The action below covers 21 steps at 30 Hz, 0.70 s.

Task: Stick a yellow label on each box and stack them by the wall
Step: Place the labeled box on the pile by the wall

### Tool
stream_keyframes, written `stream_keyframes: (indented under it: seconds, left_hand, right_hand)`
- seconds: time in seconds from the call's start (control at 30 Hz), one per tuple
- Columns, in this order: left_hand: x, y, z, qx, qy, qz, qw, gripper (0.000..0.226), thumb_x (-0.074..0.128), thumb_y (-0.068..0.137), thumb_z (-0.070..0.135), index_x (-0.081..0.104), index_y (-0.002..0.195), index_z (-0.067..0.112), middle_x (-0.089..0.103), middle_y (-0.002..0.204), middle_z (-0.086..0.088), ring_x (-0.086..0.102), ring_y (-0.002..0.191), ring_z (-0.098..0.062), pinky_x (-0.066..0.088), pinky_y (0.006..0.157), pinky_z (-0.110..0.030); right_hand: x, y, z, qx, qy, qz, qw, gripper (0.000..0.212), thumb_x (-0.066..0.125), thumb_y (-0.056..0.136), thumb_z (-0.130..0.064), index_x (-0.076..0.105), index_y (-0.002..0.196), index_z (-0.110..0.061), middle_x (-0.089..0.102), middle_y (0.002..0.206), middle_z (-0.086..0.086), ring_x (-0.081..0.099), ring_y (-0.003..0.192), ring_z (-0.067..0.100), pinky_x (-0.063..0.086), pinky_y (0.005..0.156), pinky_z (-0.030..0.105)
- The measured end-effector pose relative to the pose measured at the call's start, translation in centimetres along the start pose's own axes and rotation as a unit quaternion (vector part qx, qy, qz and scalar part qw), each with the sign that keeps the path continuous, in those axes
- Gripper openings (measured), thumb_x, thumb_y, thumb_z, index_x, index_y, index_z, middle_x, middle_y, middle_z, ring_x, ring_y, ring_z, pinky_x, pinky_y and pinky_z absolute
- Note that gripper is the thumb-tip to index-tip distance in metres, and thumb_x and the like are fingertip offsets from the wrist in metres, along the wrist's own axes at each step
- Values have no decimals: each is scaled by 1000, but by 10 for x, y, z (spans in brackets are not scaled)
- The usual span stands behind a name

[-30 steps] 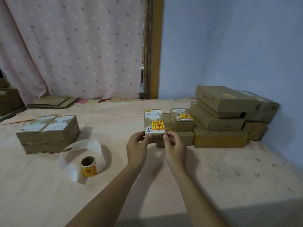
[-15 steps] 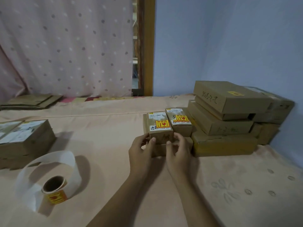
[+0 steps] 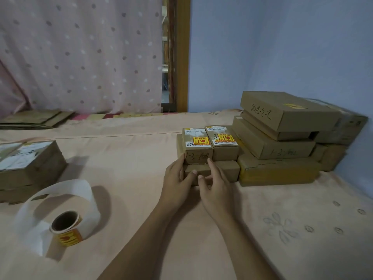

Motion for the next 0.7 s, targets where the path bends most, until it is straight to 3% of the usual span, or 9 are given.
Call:
stream_keyframes:
  seconds: [0.07,0.13,0.2,0.3,0.43,0.53,0.6,0.7]
  left_hand:
    - [0,0,1,0,-7,-10,1000,59,59,94,16,44,134,57,57,124,32,43,125,9,39,99,-12]
    - [0,0,6,0,-25,-10,1000,57,58,93,4,51,132,46,64,118,30,56,118,5,45,94,-13]
    - [-2,0,11,-1,-41,-4,999,57,55,94,-5,50,122,44,61,109,34,54,106,21,41,82,0]
    - [-1,-3,10,2,-47,5,999,55,56,96,-1,45,116,48,47,109,37,42,100,35,39,79,1]
    - [0,1,2,-18,-40,4,999,53,58,95,7,46,125,49,49,116,36,44,111,22,37,83,-2]
    - [-3,-1,-4,-40,-40,18,998,49,58,96,17,49,135,45,51,126,26,42,121,9,35,93,-7]
    - [-9,-7,-2,-42,-36,29,998,44,56,97,15,53,137,35,53,122,26,43,116,17,39,92,-5]
    - [-23,-18,0,-24,8,34,999,42,57,95,16,57,136,28,55,129,22,44,122,8,42,105,-24]
  right_hand:
    - [2,-1,1,-4,-7,-16,1000,58,59,99,-33,40,154,-30,51,149,-7,51,92,-7,38,80,20]
    - [4,-1,2,-11,-9,-20,1000,59,59,98,-32,40,154,-28,46,155,-9,53,90,-7,40,80,19]
    - [4,0,2,-10,-10,-26,1000,58,59,99,-32,40,154,-27,39,159,-12,54,86,-8,40,80,17]
    - [5,1,2,-5,-15,-34,999,57,58,100,-33,40,154,-26,35,161,-13,54,85,-10,40,81,18]
    - [5,-1,0,-4,-20,-34,999,56,59,99,-33,41,152,-25,35,160,-13,56,91,-4,40,82,21]
    - [3,-5,-4,-5,-11,-17,1000,50,61,98,-27,48,146,-21,45,153,-10,56,91,-4,47,83,24]
    - [2,-8,-6,-15,-1,8,1000,45,62,97,-23,54,141,-20,54,144,-8,57,90,-4,54,83,30]
    - [5,-12,-16,-51,14,40,998,37,60,97,-21,61,134,-22,60,138,-10,62,97,1,58,83,40]
Point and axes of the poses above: each hand's wrist, its own y-axis towards the middle knuckle, its own x-axis out of the palm, z = x × y, the point moved 1 cm from there along y, towards the middle knuckle
